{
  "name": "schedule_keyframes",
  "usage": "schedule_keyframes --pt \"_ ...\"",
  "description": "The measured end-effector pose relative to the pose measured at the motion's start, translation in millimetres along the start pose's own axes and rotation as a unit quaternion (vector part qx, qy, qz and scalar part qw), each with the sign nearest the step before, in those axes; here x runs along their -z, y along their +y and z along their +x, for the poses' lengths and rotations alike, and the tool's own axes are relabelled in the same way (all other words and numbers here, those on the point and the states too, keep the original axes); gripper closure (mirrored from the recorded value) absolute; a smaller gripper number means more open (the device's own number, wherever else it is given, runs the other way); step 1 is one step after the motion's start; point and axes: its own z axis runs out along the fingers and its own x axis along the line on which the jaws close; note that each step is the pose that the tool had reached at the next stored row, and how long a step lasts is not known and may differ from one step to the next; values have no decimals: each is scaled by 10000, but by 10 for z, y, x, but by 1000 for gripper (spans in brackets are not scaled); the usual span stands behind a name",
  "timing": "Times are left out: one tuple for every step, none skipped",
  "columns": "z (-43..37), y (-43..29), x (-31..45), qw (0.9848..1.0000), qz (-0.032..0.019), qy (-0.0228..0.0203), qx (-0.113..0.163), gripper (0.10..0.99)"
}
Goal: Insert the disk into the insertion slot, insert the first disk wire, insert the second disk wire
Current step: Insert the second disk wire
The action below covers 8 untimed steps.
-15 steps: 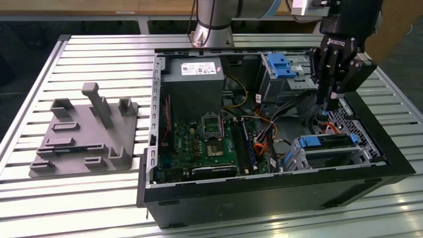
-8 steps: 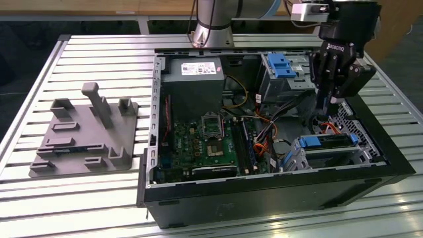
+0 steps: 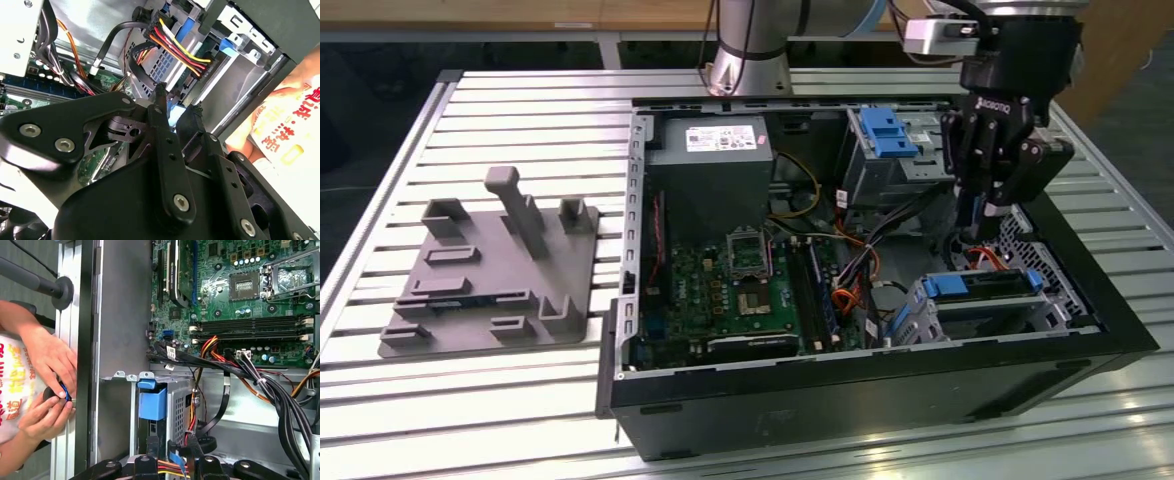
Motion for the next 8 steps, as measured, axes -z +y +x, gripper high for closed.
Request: schedule_keyframes --pt "-2 0 -4 10000 1 1 -1 725" --pt "-4 0 -8 10000 3 2 -1 725" --pt "-5 0 -11 10000 6 2 -3 725" --pt "-7 0 -14 10000 12 2 -6 725" --pt "-7 0 -15 10000 17 3 -8 725" --pt "-7 -1 -15 10000 18 5 -9 725" --pt "-10 0 -16 10000 18 7 -9 725" --pt "-13 0 -14 10000 18 16 -9 725"
